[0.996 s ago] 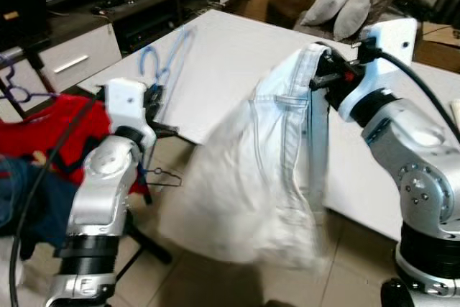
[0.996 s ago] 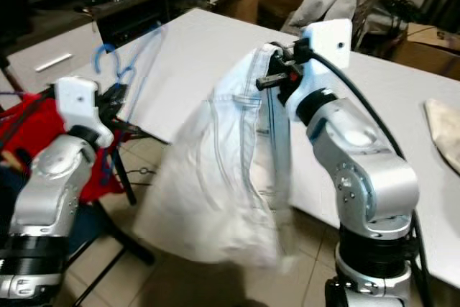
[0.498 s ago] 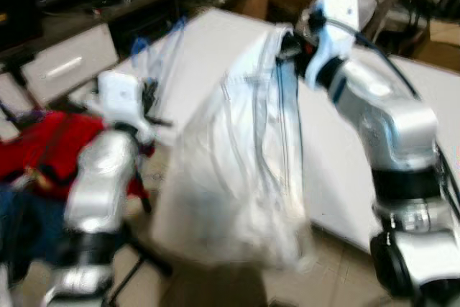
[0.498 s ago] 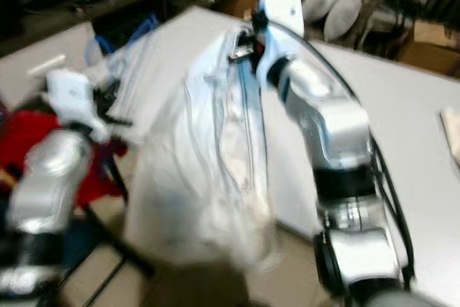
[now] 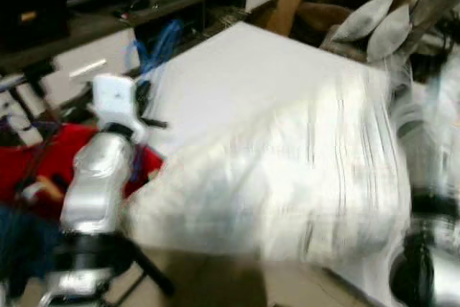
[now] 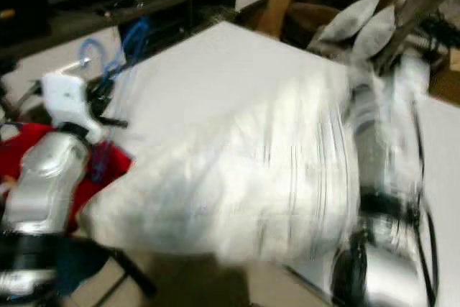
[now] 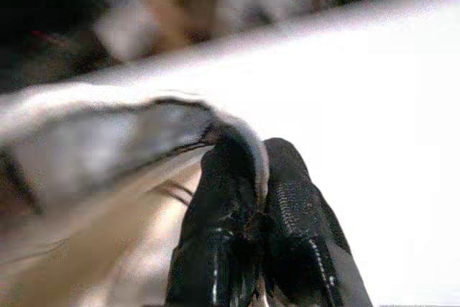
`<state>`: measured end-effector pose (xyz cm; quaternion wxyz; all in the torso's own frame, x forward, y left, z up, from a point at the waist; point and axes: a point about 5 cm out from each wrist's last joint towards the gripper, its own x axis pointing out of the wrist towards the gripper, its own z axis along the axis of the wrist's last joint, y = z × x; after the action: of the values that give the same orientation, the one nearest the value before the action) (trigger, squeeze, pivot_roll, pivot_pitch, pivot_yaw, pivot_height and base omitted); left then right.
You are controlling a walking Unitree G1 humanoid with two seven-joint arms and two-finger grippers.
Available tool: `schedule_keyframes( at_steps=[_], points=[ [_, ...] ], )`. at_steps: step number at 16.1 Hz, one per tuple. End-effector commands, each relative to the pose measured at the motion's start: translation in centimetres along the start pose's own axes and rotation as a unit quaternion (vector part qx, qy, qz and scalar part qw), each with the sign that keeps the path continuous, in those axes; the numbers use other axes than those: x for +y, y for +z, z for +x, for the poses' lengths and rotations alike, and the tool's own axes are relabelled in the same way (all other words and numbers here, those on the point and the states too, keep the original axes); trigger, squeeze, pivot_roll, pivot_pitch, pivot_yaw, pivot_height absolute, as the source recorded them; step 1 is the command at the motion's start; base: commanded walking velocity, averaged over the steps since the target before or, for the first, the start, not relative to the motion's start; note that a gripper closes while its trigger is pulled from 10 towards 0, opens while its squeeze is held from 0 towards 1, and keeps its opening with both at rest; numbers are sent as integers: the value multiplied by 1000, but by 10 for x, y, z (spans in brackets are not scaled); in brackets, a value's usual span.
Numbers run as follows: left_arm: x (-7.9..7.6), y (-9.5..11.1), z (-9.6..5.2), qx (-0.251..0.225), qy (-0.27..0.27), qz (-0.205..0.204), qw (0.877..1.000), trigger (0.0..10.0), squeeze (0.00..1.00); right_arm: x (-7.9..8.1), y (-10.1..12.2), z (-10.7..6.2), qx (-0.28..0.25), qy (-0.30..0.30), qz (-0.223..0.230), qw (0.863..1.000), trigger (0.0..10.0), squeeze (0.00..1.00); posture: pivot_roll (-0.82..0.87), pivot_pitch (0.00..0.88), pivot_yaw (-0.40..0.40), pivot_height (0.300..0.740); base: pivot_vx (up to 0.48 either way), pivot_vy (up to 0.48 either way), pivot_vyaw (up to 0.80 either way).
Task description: Hang hanger
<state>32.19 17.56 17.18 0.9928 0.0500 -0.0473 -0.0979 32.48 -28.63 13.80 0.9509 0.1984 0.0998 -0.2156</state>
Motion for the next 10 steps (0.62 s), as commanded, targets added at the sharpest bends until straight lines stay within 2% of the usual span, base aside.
schedule_keyframes(
  at_steps=[1,3,4,5,6,7,8,9,10],
  points=[
    [-2,7,2,-6,-19,9,1000,10000,0,-2,8,-6,-25,-12,0,1000,10000,0,-47,0,-25,740,0,0,0],
    [-14,9,3,-13,-66,14,998,10000,0,-19,-14,-18,-5,-36,-14,999,10000,0,-55,0,-3,740,0,0,0],
    [-20,12,3,-20,-89,13,996,10000,0,-21,-21,-23,4,-35,-21,999,10000,0,-59,0,6,740,0,0,0],
    [-22,13,3,-24,-100,9,995,10000,0,-19,-21,-24,4,-29,-22,999,10000,0,-63,0,14,740,0,0,0],
    [-28,18,4,-37,-133,-11,990,10000,0,-9,-21,-26,7,3,-34,999,10000,0,-66,0,21,740,0,0,0],
    [-29,22,6,-46,-136,-20,989,10000,0,-1,-20,-27,11,34,-46,998,10000,0,-65,0,21,740,0,0,0],
    [-28,24,7,-47,-139,-12,989,10000,0,5,-17,-29,6,54,-50,997,10000,0,-62,0,20,740,0,0,0],
    [-28,24,7,-45,-145,-7,988,10000,0,4,-14,-28,2,52,-57,997,10000,776,-63,0,21,740,0,0,0],
    [-30,24,7,-43,-151,-7,988,10000,0,1,-11,-26,-1,45,-65,997,10000,1000,-61,0,20,740,0,0,0]
  ],
)
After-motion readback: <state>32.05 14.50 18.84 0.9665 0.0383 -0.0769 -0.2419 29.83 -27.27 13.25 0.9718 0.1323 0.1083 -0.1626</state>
